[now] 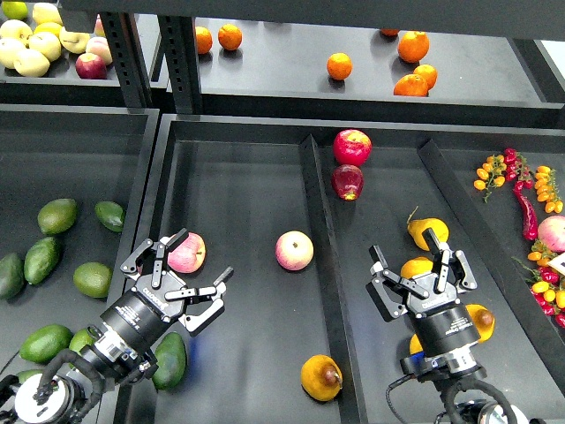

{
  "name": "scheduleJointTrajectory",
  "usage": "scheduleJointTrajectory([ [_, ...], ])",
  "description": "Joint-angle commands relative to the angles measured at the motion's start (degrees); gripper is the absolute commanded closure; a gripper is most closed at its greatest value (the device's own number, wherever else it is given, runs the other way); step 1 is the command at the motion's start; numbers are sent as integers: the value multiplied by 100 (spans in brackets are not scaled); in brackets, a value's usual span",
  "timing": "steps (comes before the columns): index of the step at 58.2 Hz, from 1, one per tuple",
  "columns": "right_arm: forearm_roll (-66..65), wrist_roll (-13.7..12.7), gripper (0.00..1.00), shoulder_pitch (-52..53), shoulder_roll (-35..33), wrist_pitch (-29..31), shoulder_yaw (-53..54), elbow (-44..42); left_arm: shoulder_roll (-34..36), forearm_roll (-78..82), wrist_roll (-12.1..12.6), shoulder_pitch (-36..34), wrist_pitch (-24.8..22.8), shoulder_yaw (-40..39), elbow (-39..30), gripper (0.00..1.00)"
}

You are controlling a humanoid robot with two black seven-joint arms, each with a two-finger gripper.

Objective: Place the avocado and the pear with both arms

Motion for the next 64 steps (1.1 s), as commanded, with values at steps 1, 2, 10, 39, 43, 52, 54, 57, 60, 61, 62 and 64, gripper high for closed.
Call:
scheduleJointTrajectory([
  [1, 0, 0, 1, 0, 0, -11, -3, 0, 0, 47, 8, -27, 0, 19, 2, 1],
  [2, 0, 0, 1, 0, 0, -11, -3, 0, 0, 47, 8, -27, 0, 28, 2, 1],
  [10, 0, 0, 1, 0, 0, -20, -3, 0, 0, 82, 16, -71, 0, 116, -7, 1],
  [39, 0, 0, 1, 132, 0, -90, -47, -17, 290, 987, 60, -1072, 0, 696, -16, 1],
  [43, 0, 0, 1, 228, 0, -213, -4, -17, 588, 1233, 60, -1379, 0, 959, -34, 1],
  [52, 0, 9, 1, 387, 0, -547, 128, -17, 1344, 1717, 69, -2223, 0, 1811, -60, 1],
  [54, -9, 9, 1, 448, 0, -582, 181, -44, 1476, 1761, 69, -2399, 0, 2014, -60, 1],
  [57, -9, 9, 1, 527, 0, -617, 199, -96, 1696, 1805, 69, -2707, 0, 2392, -51, 1],
  [60, -17, 9, 1, 650, 0, -652, 208, -175, 1942, 1875, 69, -3128, 0, 2848, -34, 1],
  [61, -18, 9, 1, 703, 0, -661, 216, -193, 2029, 1910, 69, -3286, 0, 3015, -16, 1],
  [62, -18, 9, 1, 721, 0, -670, 225, -202, 2074, 1928, 69, -3375, 0, 3112, -16, 1],
  [64, -18, 9, 1, 808, 0, -688, 295, -211, 2214, 1963, 69, -3708, 0, 3506, 1, 1],
])
